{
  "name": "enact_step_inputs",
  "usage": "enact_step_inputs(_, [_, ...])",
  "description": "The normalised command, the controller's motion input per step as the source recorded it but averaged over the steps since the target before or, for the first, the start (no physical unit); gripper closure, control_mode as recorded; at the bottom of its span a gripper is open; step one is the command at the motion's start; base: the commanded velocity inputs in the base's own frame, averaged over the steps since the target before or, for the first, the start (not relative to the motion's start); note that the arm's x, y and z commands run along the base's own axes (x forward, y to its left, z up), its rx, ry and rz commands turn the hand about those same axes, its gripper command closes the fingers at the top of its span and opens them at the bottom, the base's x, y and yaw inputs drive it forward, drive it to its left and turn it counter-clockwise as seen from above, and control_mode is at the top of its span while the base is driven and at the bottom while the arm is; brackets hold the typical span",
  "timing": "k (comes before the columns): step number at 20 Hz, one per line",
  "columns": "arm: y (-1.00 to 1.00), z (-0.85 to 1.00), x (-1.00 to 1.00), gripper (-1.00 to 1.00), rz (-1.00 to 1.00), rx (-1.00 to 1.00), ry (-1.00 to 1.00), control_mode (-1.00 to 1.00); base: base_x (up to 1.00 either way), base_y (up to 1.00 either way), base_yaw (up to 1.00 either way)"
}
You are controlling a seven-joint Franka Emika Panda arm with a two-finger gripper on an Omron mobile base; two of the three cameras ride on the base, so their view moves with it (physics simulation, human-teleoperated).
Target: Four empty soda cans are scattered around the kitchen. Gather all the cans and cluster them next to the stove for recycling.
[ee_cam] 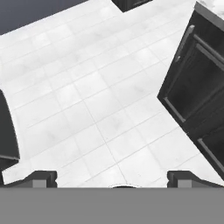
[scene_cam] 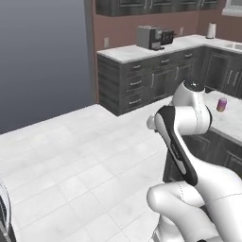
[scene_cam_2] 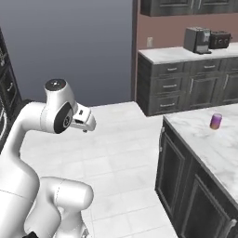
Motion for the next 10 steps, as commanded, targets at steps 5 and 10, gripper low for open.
enact_step_inputs(5, [0.00, 0.00, 0.00, -1.00, 0.00, 0.00, 0.00, 1.00, 0.69, 0.50, -0.24])
enact_step_inputs(10, [0.00, 0.00, 0.00, -1.00, 0.00, 0.00, 0.00, 1.00, 0.52, 0.50, -0.27])
